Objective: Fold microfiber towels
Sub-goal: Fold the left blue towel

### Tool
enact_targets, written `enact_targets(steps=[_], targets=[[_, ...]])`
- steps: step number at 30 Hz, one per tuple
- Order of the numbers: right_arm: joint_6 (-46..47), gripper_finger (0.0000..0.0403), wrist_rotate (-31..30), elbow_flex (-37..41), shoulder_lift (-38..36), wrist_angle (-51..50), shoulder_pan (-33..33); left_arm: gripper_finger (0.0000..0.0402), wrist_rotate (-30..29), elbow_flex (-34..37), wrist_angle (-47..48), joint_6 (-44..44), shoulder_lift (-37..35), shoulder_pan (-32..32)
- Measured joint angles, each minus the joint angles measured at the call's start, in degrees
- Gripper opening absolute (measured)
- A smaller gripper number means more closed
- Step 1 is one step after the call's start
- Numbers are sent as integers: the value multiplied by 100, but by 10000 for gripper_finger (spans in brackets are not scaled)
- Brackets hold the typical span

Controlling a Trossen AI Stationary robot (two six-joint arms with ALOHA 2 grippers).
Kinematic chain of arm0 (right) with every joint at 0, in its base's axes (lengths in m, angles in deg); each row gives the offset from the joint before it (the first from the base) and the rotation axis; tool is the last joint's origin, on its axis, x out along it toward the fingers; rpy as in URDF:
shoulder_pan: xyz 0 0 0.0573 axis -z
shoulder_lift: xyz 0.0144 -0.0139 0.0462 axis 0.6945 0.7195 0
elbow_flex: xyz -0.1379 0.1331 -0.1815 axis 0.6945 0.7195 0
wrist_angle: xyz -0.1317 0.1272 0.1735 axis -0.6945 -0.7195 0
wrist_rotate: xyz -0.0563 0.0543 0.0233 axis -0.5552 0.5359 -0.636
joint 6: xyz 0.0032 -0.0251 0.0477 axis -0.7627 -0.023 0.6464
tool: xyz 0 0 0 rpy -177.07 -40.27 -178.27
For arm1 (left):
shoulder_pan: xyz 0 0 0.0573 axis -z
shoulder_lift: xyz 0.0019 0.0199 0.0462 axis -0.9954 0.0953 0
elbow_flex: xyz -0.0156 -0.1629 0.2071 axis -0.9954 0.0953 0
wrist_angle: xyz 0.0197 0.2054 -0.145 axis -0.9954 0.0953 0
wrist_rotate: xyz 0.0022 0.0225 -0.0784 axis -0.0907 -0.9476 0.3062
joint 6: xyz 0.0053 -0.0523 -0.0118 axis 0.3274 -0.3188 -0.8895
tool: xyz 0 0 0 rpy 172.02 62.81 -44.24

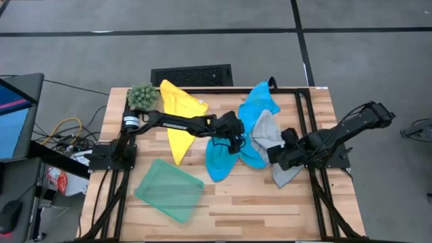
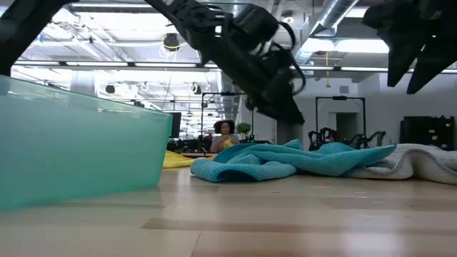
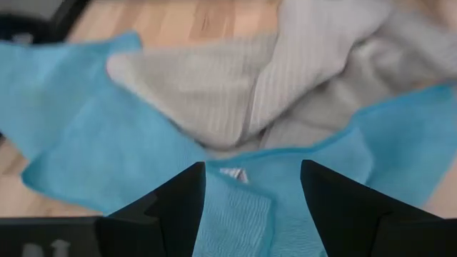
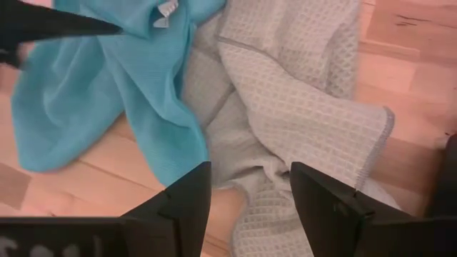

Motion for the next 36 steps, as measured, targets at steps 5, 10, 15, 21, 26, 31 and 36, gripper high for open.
enact_targets(steps=[5, 10, 15, 21, 26, 31, 36], targets=[[19, 214, -21, 0, 45, 10, -10, 224, -740, -614, 542, -14, 442, 101], [21, 212, -29, -2, 99, -44, -23, 224, -892, -845, 945, -136, 626, 158], [21, 211, -35, -2, 93, -162, -26, 224, -918, -843, 1096, -318, 626, 217], [9, 207, -37, -2, 93, -268, -26, 224, -918, -843, 1272, -324, 626, 289], [-6, 205, -45, -2, 93, -280, -21, 224, -1045, -843, 1232, -48, 626, 388], [-21, 204, -88, -2, 93, -287, -21, 224, -1176, -843, 1200, 331, 626, 398], [-22, 200, -92, -2, 93, -287, -21, 224, -1213, -843, 1180, 512, 626, 338]])
